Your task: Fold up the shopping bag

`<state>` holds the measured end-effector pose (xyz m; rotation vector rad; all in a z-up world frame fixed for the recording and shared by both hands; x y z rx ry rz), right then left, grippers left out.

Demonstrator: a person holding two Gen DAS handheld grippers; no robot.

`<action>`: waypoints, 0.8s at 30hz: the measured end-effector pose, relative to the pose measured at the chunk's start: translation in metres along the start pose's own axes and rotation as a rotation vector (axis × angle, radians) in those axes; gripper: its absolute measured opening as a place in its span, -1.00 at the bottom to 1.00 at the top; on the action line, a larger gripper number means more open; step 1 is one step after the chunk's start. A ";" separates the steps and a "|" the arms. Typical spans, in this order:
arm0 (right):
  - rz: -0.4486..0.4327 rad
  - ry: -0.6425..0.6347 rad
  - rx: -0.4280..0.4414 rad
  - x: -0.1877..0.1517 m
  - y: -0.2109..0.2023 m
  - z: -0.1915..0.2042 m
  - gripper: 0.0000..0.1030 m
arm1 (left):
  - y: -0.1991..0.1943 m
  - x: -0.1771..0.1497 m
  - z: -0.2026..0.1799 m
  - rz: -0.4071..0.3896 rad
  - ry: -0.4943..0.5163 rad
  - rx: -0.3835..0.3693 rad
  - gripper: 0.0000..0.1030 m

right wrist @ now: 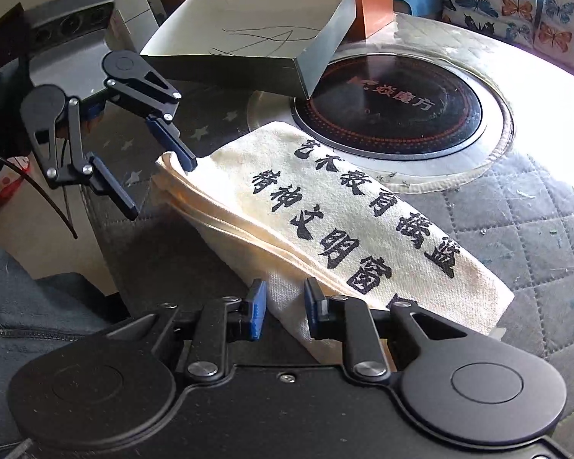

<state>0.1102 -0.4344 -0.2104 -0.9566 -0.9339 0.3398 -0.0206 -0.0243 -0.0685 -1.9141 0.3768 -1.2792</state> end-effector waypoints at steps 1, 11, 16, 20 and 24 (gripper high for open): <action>0.002 0.002 -0.001 0.000 0.000 0.000 -0.55 | 0.000 -0.001 -0.001 0.000 0.009 0.004 0.14; 0.023 0.016 0.002 0.005 0.003 -0.001 -0.55 | 0.009 -0.017 -0.024 0.034 0.248 0.188 0.14; 0.025 0.019 0.002 0.005 0.003 -0.001 -0.55 | 0.013 -0.024 -0.028 -0.016 0.259 0.250 0.11; 0.024 0.019 0.001 0.006 0.003 -0.001 -0.55 | 0.012 -0.024 -0.027 -0.064 0.229 0.261 0.03; 0.024 0.020 0.003 0.006 0.003 -0.002 -0.55 | 0.009 -0.023 -0.027 -0.100 0.215 0.246 -0.16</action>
Point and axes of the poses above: each gripper's, at about its wrist camera, not at the fingertips, and y roughly the way its jaws point, z to its left, x to its top, the point moved 1 cm from there along y, roughly the way its jaws point, and after that the axes turned 2 degrees about z, right-handed, at the moved point
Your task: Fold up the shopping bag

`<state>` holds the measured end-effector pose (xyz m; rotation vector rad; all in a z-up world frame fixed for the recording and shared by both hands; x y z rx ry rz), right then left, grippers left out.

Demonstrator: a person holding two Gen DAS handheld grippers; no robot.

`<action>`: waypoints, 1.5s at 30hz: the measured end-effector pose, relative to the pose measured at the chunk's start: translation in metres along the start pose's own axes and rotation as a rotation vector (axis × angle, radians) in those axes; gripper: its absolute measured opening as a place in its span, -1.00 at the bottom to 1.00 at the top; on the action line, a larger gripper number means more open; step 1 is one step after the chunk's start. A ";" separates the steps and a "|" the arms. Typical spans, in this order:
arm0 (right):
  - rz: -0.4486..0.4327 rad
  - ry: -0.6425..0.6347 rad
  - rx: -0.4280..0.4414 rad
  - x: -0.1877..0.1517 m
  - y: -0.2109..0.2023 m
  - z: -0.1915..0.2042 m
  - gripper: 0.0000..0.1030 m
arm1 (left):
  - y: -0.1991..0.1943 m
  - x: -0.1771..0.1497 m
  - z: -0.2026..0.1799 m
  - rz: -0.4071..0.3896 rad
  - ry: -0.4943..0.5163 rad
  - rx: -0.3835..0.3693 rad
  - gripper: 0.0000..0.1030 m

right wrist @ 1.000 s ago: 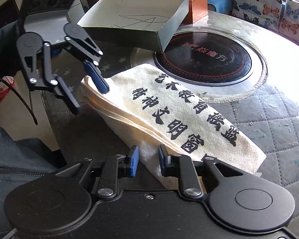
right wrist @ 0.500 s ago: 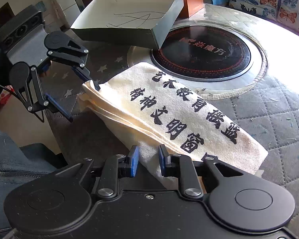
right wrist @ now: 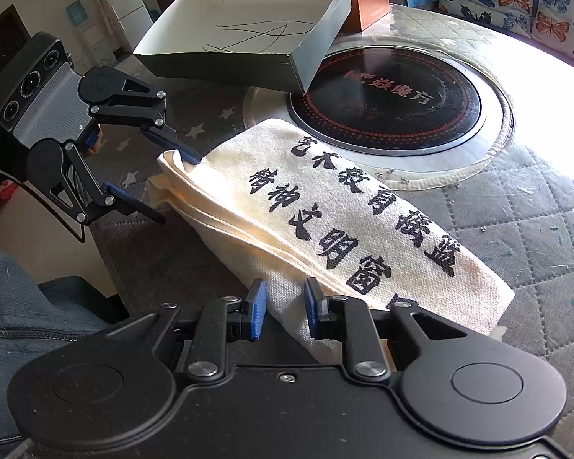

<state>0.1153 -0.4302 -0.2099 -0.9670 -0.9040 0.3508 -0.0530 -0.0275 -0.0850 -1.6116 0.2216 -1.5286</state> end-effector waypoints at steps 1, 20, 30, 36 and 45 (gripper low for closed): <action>-0.001 0.004 -0.002 0.001 0.002 0.001 -0.55 | -0.001 0.002 0.001 0.003 -0.031 -0.013 -0.19; 0.015 0.062 0.040 0.005 0.007 -0.007 -0.55 | 0.004 0.001 0.008 0.053 -0.046 -0.082 -0.14; 0.023 0.090 0.045 0.007 0.006 -0.009 -0.50 | 0.018 -0.011 0.072 0.122 -0.741 -0.240 -0.28; -0.009 0.032 -0.026 0.006 0.004 0.008 -0.27 | 0.026 -0.029 0.100 0.141 -1.058 -0.326 -0.30; -0.094 -0.115 -0.027 0.012 0.000 0.044 -0.49 | 0.025 -0.025 0.100 0.170 -1.118 -0.296 -0.30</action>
Point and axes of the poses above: each gripper's, at about its wrist camera, not at the fingertips, and y roughly the way its jaws point, z to its left, x to its top, the point moved 1 cm from there along y, roughly the way its jaws point, and after that the axes turned 2 degrees about z, right-handed, at the moved point
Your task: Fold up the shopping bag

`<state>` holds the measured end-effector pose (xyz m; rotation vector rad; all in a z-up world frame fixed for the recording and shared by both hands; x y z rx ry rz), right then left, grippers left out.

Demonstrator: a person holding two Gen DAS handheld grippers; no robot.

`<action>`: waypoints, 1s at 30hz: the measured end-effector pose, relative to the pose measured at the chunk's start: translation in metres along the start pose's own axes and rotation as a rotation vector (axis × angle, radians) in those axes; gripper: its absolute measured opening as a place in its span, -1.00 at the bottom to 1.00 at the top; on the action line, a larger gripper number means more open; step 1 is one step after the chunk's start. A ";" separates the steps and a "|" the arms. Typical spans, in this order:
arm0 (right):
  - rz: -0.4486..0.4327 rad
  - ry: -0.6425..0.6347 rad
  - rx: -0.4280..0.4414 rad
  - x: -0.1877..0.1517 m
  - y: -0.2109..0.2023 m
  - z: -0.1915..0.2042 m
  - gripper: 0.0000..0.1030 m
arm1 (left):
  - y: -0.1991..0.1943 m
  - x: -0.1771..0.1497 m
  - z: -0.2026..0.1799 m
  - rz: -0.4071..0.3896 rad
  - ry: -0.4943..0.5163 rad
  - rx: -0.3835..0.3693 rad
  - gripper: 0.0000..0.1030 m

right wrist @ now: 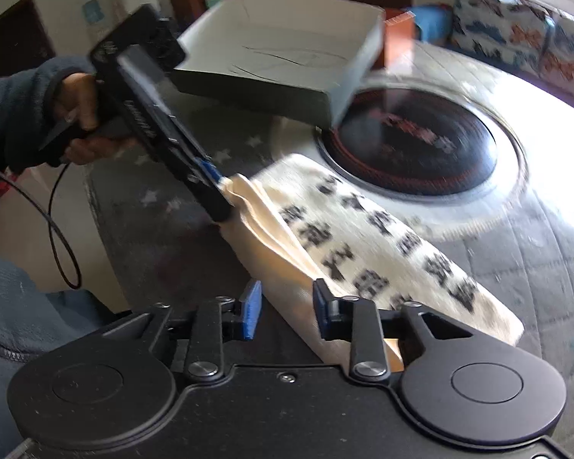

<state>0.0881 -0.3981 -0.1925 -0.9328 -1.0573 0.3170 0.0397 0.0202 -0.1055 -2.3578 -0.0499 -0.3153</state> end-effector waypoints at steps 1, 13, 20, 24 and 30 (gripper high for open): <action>-0.004 -0.014 0.007 0.002 0.002 0.003 -0.50 | 0.000 0.000 0.000 -0.002 -0.004 0.001 -0.30; 0.060 0.070 -0.010 0.019 0.040 -0.002 -0.65 | -0.005 -0.015 -0.013 0.000 0.031 0.055 -0.24; 0.078 0.120 0.031 0.021 0.043 -0.012 -0.65 | -0.033 -0.032 -0.037 -0.099 0.127 0.182 -0.34; 0.075 0.130 0.048 0.019 0.041 -0.016 -0.66 | -0.044 -0.040 -0.069 -0.177 0.208 0.124 -0.49; 0.071 0.120 0.057 0.019 0.042 -0.017 -0.66 | 0.004 -0.041 -0.091 -0.039 0.376 0.164 -0.52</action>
Point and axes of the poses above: each gripper's, at about its wrist camera, not at the fingertips, and y roughly the way its jaws point, z to its left, x to its top, the point moved 1 cm from there along y, roughly the way its jaws point, and after that the axes turned 2 degrees about z, right-handed, at the moved point
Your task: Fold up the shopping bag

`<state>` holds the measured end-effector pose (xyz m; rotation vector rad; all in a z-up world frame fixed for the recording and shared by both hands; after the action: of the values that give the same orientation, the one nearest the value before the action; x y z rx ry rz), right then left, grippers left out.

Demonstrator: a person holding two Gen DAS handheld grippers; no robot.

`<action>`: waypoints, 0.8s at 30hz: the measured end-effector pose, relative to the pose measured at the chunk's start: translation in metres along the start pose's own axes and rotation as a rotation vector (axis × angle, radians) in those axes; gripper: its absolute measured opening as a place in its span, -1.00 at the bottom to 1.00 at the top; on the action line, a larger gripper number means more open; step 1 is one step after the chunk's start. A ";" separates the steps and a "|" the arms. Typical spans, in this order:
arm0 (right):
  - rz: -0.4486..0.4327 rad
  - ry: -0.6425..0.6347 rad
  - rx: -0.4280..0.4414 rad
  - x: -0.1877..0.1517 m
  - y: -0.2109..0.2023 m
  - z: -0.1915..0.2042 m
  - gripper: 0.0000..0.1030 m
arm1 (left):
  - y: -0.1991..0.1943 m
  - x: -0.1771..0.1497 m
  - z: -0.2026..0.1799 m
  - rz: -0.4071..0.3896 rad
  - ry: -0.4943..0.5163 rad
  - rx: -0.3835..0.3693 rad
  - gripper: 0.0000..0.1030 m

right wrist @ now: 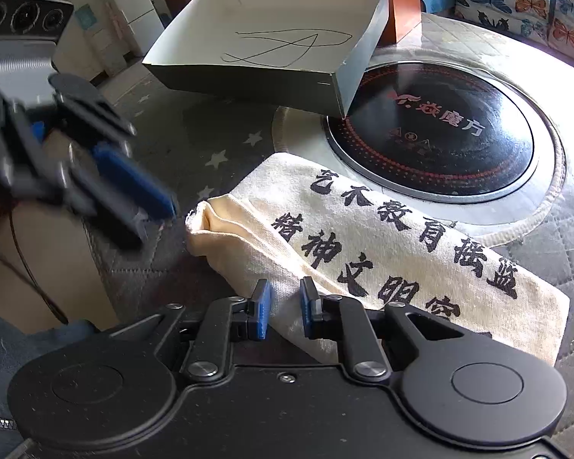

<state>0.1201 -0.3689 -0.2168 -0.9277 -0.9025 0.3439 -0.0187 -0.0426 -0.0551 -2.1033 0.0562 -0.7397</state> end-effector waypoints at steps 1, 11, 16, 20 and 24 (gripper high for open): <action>-0.001 0.001 0.003 0.000 0.000 -0.001 -0.66 | 0.005 0.001 0.001 0.015 0.018 0.018 -0.52; 0.000 -0.017 0.004 0.000 -0.001 0.000 -0.67 | 0.027 -0.003 0.028 0.048 -0.007 0.081 -0.94; 0.001 -0.030 -0.007 0.000 0.000 0.003 -0.67 | 0.031 -0.006 0.044 0.024 -0.103 0.027 -0.94; 0.003 -0.046 -0.018 0.001 0.000 0.005 -0.67 | 0.027 -0.001 0.032 0.020 -0.066 0.066 -0.95; 0.006 -0.047 -0.020 0.001 0.000 0.006 -0.67 | 0.030 0.004 0.031 0.008 -0.049 0.078 -0.95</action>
<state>0.1162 -0.3646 -0.2146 -0.9442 -0.9484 0.3633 0.0073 -0.0395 -0.0894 -2.0449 0.0083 -0.6747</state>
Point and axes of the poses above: each gripper's, at about its wrist camera, not at the fingertips, and y roughly the way its jaws point, z to its left, x to its top, the point moved 1 cm from there along y, roughly the way its jaws point, and after that the axes turned 2 degrees about z, right-handed, at the moved point
